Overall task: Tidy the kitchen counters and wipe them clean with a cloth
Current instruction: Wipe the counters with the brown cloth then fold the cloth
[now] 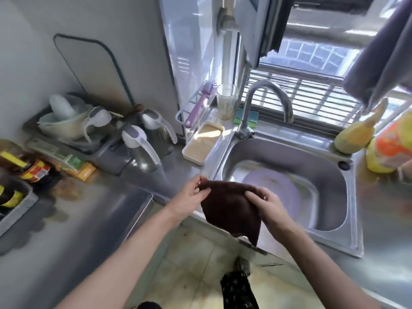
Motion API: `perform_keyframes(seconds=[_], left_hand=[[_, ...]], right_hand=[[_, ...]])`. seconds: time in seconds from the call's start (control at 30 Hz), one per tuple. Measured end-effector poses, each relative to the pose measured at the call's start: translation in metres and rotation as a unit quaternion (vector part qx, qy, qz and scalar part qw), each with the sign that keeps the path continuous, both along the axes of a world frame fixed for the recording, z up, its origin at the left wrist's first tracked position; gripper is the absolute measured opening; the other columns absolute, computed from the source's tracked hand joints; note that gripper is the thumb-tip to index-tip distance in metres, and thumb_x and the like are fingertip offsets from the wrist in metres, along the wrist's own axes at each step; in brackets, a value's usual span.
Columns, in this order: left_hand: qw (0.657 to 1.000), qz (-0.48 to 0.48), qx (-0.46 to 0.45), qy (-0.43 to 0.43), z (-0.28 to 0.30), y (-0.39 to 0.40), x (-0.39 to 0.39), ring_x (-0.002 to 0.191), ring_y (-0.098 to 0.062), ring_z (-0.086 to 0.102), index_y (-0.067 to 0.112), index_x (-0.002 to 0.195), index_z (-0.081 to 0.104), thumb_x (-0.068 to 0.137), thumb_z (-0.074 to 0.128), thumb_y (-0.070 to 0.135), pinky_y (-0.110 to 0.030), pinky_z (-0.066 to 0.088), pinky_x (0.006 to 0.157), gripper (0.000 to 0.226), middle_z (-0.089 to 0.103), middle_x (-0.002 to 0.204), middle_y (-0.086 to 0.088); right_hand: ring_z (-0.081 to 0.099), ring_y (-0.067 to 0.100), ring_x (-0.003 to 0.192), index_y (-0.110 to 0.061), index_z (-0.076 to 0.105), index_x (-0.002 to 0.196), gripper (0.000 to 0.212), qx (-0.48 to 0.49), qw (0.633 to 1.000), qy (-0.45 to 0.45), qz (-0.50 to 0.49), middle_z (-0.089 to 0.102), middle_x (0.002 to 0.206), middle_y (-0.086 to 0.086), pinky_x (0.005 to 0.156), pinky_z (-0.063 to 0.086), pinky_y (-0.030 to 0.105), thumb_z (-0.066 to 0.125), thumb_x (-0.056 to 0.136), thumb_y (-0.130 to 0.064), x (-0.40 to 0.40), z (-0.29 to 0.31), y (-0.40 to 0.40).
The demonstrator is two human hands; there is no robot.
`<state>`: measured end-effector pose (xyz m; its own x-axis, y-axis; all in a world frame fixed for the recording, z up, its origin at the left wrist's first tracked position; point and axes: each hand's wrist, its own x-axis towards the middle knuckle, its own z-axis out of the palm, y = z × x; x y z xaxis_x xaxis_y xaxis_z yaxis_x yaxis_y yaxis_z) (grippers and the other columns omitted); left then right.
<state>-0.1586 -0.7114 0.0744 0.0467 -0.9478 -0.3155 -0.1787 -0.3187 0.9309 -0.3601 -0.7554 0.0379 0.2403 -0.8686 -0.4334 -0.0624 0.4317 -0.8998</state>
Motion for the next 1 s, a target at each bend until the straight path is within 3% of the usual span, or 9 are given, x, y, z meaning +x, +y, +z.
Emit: perform_keyframes(seconds=[0.17,0.27,0.33,0.43,0.53,0.67,0.83,0.9,1.0], left_hand=[[0.997,-0.058,-0.026,-0.046,-0.002,-0.074,-0.047,0.085,-0.001,0.046,0.023,0.101,0.045,0.095,0.040,0.014,0.002,0.034,0.073,0.012,0.051,0.089,0.012],[0.998,-0.041,-0.016,-0.042,-0.007,-0.117,-0.074,0.101,-0.009,0.050,0.026,0.104,0.046,0.095,0.040,0.020,-0.014,0.038,0.090,0.012,0.054,0.098,0.011],[0.999,-0.001,0.034,-0.001,-0.004,-0.142,-0.092,0.109,-0.016,0.053,0.023,0.114,0.044,0.093,0.047,0.026,-0.029,0.046,0.091,0.022,0.055,0.111,0.004],[0.986,-0.019,0.112,0.126,0.003,-0.167,-0.113,0.102,-0.017,0.058,0.027,0.126,0.027,0.083,0.064,0.017,-0.024,0.050,0.079,0.058,0.058,0.112,-0.008],[0.978,-0.144,0.116,0.092,-0.005,-0.189,-0.127,0.109,-0.025,0.056,0.029,0.126,0.031,0.070,0.072,0.002,-0.018,0.050,0.082,0.075,0.054,0.118,-0.019],[0.920,-0.275,0.021,-0.277,-0.034,-0.217,-0.155,0.106,-0.022,0.048,0.018,0.115,0.053,0.072,0.064,0.003,-0.013,0.036,0.088,0.047,0.043,0.110,-0.008],[0.945,-0.183,-0.033,-0.270,-0.059,-0.245,-0.183,0.120,-0.027,0.041,0.009,0.097,0.063,0.079,0.059,0.005,-0.031,0.035,0.104,0.018,0.035,0.124,-0.015],[0.946,-0.167,-0.019,-0.279,-0.069,-0.257,-0.189,0.130,-0.026,0.030,0.010,0.095,0.063,0.082,0.060,0.011,-0.031,0.028,0.105,0.014,0.037,0.131,-0.015],[0.965,-0.104,-0.015,-0.241,-0.086,-0.275,-0.193,0.102,-0.025,0.054,0.014,0.080,0.057,0.081,0.064,0.021,-0.025,0.040,0.076,0.010,0.061,0.089,-0.002]], right_hand=[[0.068,0.025,0.085,-0.002,0.060,0.113,0.035,0.063,0.985,-0.152,-0.045,0.070,0.099,0.016,0.070,0.056,0.032,0.064,0.081,-0.013,-0.050,0.011,-0.064],[0.067,0.027,0.092,0.002,0.058,0.116,0.055,0.114,0.971,-0.209,0.002,0.067,0.108,0.019,0.073,0.056,0.029,0.076,0.064,-0.006,-0.087,0.020,-0.094],[0.067,0.028,0.093,0.005,0.058,0.114,0.065,0.134,0.966,-0.218,0.023,0.067,0.108,0.020,0.073,0.056,0.029,0.079,0.053,-0.003,-0.109,0.021,-0.111],[0.069,0.023,0.086,0.008,0.054,0.117,0.054,0.133,0.970,-0.202,-0.040,0.067,0.103,0.018,0.068,0.056,0.023,0.070,0.065,0.009,-0.132,0.019,-0.131],[0.064,0.017,0.086,-0.011,0.049,0.120,0.053,0.106,0.978,-0.111,-0.141,0.063,0.106,0.011,0.064,0.055,0.021,0.059,0.076,0.017,-0.147,0.004,-0.148],[0.062,0.016,0.083,-0.017,0.065,0.097,0.037,0.020,0.997,0.005,-0.076,0.065,0.097,0.010,0.069,0.050,0.016,0.063,0.073,0.012,-0.162,-0.005,-0.162],[0.057,0.015,0.097,-0.023,0.060,0.113,0.060,-0.033,0.957,0.266,0.114,0.060,0.106,0.001,0.077,0.044,0.019,0.072,0.055,-0.018,-0.174,-0.022,-0.183],[0.053,0.019,0.097,-0.026,0.063,0.105,0.039,-0.074,0.928,0.348,0.111,0.055,0.101,0.004,0.075,0.041,0.019,0.071,0.067,-0.018,-0.180,-0.033,-0.196],[0.045,0.021,0.097,-0.022,0.065,0.092,0.015,-0.092,0.913,0.393,0.060,0.044,0.098,0.003,0.072,0.041,0.010,0.066,0.077,-0.023,-0.189,-0.041,-0.224]])
